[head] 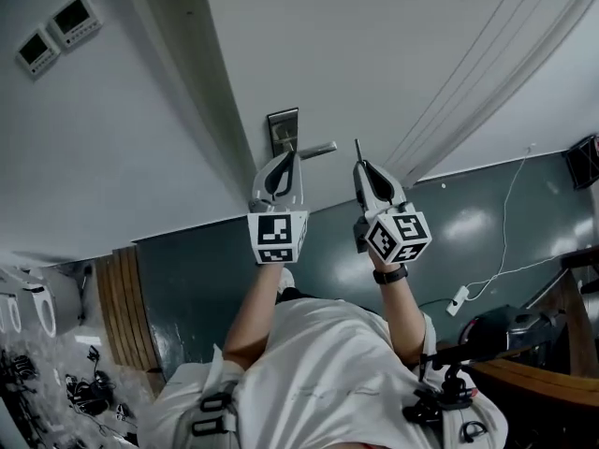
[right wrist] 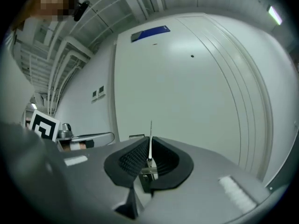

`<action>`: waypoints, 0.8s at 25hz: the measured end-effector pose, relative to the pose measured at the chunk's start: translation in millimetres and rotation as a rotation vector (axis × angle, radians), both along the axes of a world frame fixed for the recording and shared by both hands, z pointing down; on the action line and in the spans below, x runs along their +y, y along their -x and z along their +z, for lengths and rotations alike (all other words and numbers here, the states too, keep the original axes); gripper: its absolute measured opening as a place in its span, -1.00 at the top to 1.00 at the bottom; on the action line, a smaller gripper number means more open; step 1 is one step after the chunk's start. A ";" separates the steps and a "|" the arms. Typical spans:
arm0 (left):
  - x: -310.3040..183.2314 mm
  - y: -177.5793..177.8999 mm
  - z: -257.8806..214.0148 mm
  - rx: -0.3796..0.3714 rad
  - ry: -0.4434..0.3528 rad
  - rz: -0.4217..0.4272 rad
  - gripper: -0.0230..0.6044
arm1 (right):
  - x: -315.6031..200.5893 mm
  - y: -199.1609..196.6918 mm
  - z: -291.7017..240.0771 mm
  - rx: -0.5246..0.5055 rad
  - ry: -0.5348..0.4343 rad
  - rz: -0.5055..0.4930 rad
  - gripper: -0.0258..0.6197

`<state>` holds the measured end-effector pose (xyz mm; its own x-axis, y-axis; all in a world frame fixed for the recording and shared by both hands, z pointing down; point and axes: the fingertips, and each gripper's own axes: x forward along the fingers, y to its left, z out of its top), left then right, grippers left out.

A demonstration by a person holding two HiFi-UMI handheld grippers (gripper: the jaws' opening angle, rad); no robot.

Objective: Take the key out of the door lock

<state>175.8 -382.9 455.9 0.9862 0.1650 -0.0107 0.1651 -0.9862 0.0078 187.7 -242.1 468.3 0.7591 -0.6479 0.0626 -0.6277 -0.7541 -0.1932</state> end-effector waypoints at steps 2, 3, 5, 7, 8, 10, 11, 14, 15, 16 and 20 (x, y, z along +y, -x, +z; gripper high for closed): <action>15.5 17.0 -6.9 0.010 -0.013 -0.030 0.92 | 6.4 11.2 -14.6 0.047 0.003 -0.025 0.83; 24.9 26.7 -9.9 0.013 -0.029 -0.046 0.92 | 9.8 19.0 -21.3 0.070 0.004 -0.044 0.83; 48.7 48.8 -13.1 0.007 -0.066 -0.070 0.92 | 22.2 38.5 -32.3 0.106 -0.002 -0.074 0.83; 71.2 71.3 -12.1 -0.008 -0.077 -0.081 0.92 | 38.9 57.4 -38.5 0.126 -0.019 -0.088 0.83; 77.3 82.6 -11.3 -0.017 -0.072 -0.090 0.92 | 44.6 65.8 -39.8 0.128 -0.033 -0.094 0.83; 79.1 106.4 -11.1 -0.035 -0.069 -0.120 0.92 | 48.6 83.6 -41.4 0.122 -0.066 -0.106 0.83; 77.7 117.1 -12.1 -0.040 -0.072 -0.134 0.93 | 48.5 92.4 -42.5 0.122 -0.074 -0.109 0.83; 72.6 135.2 -21.6 -0.023 -0.064 -0.154 0.92 | 43.3 112.0 -48.0 0.147 -0.050 -0.104 0.83; 71.5 137.7 -25.1 -0.010 -0.058 -0.152 0.92 | 39.9 117.1 -49.8 0.156 -0.040 -0.104 0.83; 71.0 139.2 -27.7 0.002 -0.053 -0.144 0.92 | 36.2 121.5 -51.9 0.167 -0.031 -0.104 0.83; 67.2 139.2 -37.1 0.040 -0.048 -0.106 0.92 | 23.3 128.6 -62.9 0.200 0.000 -0.081 0.83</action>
